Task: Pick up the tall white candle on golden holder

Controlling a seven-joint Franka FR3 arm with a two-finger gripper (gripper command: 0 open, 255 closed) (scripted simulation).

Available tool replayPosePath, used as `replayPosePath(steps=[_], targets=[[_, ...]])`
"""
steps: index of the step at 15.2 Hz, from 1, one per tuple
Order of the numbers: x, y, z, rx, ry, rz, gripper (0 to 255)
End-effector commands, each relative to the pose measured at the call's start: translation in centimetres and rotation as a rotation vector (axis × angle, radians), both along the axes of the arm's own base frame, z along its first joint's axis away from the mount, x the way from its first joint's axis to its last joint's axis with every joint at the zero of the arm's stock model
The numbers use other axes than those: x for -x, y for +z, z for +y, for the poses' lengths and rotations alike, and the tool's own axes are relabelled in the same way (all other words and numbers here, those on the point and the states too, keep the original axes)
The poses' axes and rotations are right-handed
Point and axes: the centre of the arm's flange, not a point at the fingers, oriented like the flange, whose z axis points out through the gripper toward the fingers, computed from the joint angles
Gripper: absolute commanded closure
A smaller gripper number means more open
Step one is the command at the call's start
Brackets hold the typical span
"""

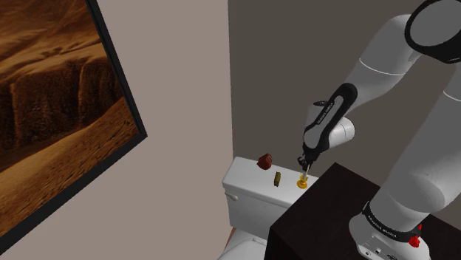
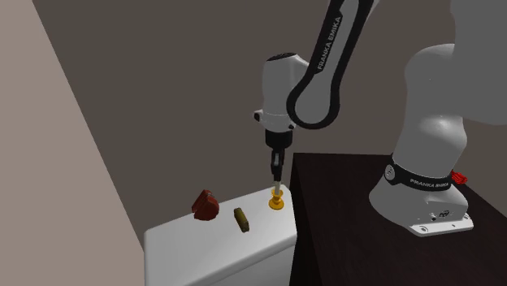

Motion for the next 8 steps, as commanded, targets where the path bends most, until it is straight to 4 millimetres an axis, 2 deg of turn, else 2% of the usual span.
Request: replayPosePath(steps=[1, 6, 8], targets=[[0.0, 1.0, -0.1, 0.0, 0.0, 0.001, 255], [0.0, 3.6, -0.1, 0.0, 0.0, 0.001, 255], [0.0, 3.7, -0.1, 0.0, 0.0, 0.001, 255]])
